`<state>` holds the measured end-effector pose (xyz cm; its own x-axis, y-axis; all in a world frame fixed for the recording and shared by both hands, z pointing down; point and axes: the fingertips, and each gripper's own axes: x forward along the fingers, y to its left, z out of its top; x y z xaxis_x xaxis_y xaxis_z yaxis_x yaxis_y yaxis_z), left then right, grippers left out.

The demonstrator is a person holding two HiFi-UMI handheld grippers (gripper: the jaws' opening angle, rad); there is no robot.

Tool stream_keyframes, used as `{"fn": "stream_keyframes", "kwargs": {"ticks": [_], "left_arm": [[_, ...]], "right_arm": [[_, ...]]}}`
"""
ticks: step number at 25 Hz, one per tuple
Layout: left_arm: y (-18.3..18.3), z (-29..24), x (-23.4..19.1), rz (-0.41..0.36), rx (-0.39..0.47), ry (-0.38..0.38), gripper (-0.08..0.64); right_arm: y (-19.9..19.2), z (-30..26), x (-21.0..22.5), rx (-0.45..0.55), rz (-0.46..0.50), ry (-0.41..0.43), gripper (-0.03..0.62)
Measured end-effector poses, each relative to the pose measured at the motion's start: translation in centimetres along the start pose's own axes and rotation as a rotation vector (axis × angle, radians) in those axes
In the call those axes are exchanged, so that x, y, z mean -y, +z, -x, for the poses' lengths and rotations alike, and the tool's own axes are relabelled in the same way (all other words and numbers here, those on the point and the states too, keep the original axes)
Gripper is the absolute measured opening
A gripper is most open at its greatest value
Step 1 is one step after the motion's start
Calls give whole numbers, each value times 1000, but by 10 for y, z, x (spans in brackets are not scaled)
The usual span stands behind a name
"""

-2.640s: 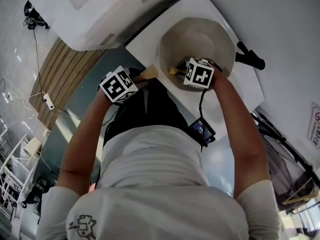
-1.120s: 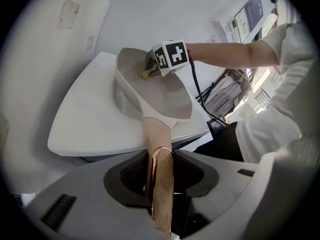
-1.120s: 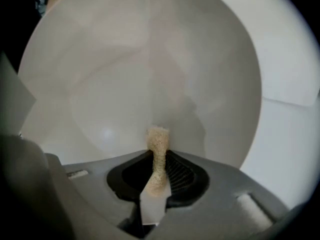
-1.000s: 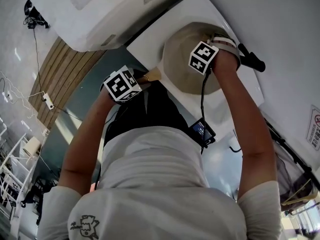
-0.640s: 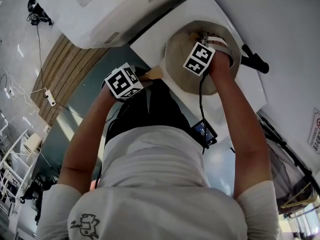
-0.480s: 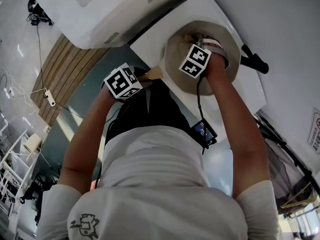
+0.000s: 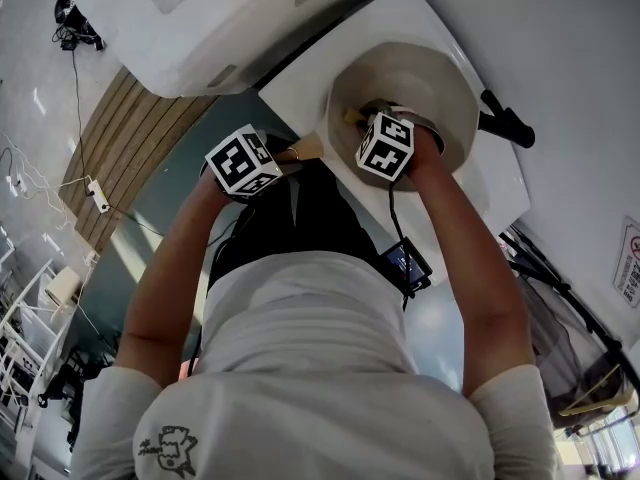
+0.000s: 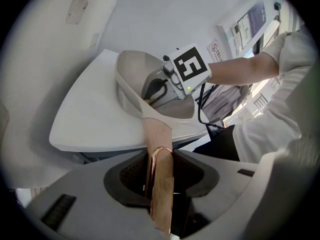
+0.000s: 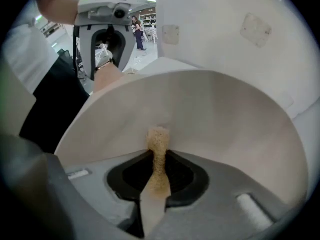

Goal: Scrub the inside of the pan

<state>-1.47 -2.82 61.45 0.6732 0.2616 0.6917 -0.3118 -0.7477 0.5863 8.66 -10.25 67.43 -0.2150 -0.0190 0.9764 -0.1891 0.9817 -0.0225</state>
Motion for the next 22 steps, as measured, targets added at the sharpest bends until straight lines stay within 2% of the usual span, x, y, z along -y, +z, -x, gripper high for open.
{"fn": "stream_keyframes", "kwargs": {"ticks": [3,6,11,17,22], "left_arm": [[0,-2,2,-2,-7,-10,150],[-1,-4,4,-2,-12,-16,150],[1,-7,7,-2,-17,-26,150],[1,-10,9,4,-14,-37,147],[0,-11,10,7,-18,-47,147]], "right_arm": [[-17,1,-27,-37,-2,113,69],[-43,3,-46,-121,6,198,71],[-97,11,-51,-330,15,250,72],[-146,21,-19,-542,-23,188,74],[-163,34,27,-626,-67,26,75]]}}
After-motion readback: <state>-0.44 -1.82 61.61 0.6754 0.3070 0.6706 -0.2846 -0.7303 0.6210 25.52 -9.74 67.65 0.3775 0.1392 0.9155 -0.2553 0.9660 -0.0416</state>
